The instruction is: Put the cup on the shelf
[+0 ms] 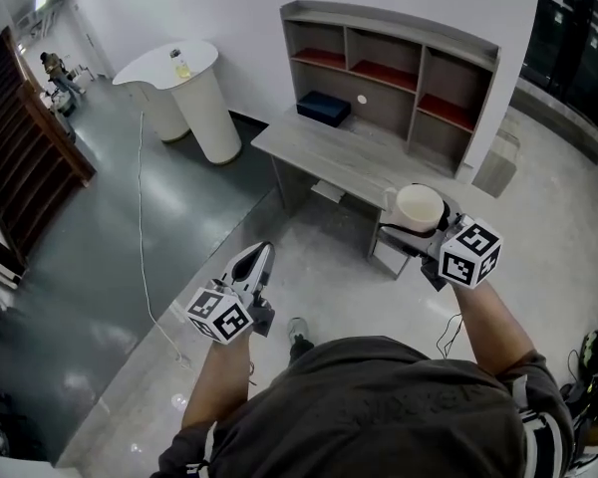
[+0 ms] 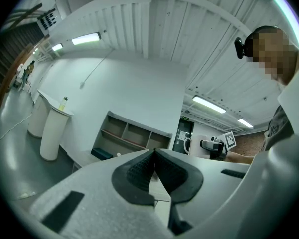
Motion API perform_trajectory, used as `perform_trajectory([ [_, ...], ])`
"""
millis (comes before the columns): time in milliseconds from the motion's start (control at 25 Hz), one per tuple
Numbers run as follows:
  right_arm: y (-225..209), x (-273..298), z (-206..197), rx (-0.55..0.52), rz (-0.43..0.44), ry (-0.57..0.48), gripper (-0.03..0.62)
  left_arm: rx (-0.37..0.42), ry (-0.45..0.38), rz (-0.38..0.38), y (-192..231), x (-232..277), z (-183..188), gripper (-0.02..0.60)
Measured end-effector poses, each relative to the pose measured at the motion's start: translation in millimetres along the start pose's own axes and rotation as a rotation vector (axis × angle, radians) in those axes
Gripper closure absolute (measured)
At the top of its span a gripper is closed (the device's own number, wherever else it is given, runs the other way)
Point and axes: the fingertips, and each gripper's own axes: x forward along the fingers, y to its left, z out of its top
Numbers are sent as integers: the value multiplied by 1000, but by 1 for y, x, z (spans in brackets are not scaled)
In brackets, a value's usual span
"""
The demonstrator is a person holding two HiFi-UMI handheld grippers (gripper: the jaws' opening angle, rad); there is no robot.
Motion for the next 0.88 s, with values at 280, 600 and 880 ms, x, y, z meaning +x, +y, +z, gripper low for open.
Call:
perform_trajectory([
  [280,-37,160,30,0,-34,-24,132,15,5,-70,153,51,61,577],
  [600,-80,296,61,-6,-87,-58,132,54,35,-112,288,88,116,577],
  [880,-134,358,61,8,-123,-35,132,36,39,-119,355,133,132,577],
])
